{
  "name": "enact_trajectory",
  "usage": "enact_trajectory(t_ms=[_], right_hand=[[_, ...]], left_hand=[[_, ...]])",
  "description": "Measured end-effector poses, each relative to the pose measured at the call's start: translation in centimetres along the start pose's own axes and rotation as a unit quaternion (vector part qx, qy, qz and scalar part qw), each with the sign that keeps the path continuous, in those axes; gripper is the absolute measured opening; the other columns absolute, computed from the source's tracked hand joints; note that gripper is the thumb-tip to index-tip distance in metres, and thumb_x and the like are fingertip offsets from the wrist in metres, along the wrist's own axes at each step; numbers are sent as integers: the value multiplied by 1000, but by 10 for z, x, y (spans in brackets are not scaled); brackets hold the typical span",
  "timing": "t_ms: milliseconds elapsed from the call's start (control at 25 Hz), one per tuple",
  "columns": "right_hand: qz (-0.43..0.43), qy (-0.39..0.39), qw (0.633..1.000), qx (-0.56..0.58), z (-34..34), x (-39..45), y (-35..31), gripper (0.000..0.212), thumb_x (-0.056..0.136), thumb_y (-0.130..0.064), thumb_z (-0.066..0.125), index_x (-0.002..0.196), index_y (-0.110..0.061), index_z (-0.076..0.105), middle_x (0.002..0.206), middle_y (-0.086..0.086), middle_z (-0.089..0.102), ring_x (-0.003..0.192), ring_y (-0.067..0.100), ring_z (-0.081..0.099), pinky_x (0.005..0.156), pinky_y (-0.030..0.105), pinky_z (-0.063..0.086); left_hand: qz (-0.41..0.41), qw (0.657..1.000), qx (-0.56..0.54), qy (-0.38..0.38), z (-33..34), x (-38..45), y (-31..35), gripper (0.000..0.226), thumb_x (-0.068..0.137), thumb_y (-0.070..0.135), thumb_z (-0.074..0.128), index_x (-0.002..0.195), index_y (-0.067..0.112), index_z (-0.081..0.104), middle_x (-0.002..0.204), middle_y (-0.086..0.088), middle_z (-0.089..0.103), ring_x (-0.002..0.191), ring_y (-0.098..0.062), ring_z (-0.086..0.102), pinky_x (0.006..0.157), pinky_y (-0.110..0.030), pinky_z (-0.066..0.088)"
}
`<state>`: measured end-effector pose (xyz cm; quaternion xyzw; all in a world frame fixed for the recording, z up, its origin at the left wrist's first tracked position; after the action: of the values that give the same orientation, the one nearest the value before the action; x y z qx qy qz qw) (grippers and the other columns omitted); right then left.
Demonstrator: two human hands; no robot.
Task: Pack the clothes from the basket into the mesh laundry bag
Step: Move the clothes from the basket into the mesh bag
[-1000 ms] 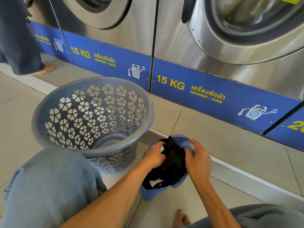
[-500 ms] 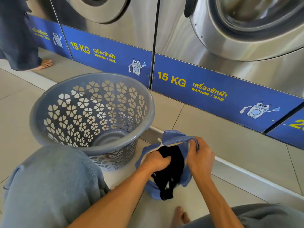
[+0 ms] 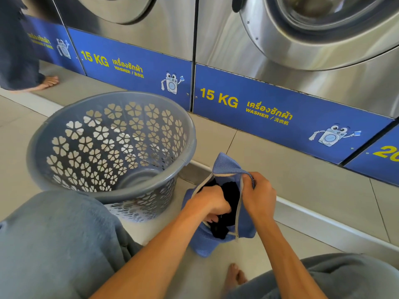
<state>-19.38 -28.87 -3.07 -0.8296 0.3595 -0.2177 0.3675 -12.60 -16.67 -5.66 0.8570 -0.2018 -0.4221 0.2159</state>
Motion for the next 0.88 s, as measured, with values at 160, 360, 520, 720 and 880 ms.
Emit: enact_trajectory(t_ms=[160,360,520,720,880], right_hand=[[-23,-19,1000,5,-2,-1,-4,31,96,-31,49,72,-14,60,59,1,57,56,18,51,49,27,38],[-50,-68,996,-11,2,-7,-6,38,96,-35,51,61,-21,53,53,-1,54,51,13,47,48,26,36],[-41,-64,997,15,-1,-5,-11,41,95,-35,51,57,-20,48,48,-3,45,49,12,39,48,26,33],[-72,-78,994,8,5,-7,-18,40,96,-36,51,62,-14,54,51,1,49,49,11,40,49,24,34],[-55,-65,996,12,3,-5,-14,41,96,-36,51,62,-13,54,50,0,49,49,12,42,49,28,35]], left_hand=[[75,996,39,-1,33,10,-2,23,90,13,54,111,4,62,106,-17,68,92,-32,65,76,-37,57],[138,990,-8,-16,64,24,-9,25,91,15,61,71,20,46,68,2,47,65,-14,42,63,-22,41],[125,964,54,228,40,14,-12,13,87,21,61,94,11,60,92,-11,65,85,-32,61,64,-38,46],[96,995,12,24,56,10,-12,26,90,12,51,64,15,48,66,-6,53,63,-22,47,65,-35,40],[121,988,32,-90,62,6,-11,25,80,6,53,59,13,42,61,-6,42,63,-19,36,64,-37,33]])
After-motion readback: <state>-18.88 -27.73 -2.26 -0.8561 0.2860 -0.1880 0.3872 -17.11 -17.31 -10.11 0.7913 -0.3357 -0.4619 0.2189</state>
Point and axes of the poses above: each hand's wrist, its own x-axis towards the middle knuckle, its own z-axis out of the palm, y = z × x, the point moved 4 cm from there along x, towards the middle knuckle
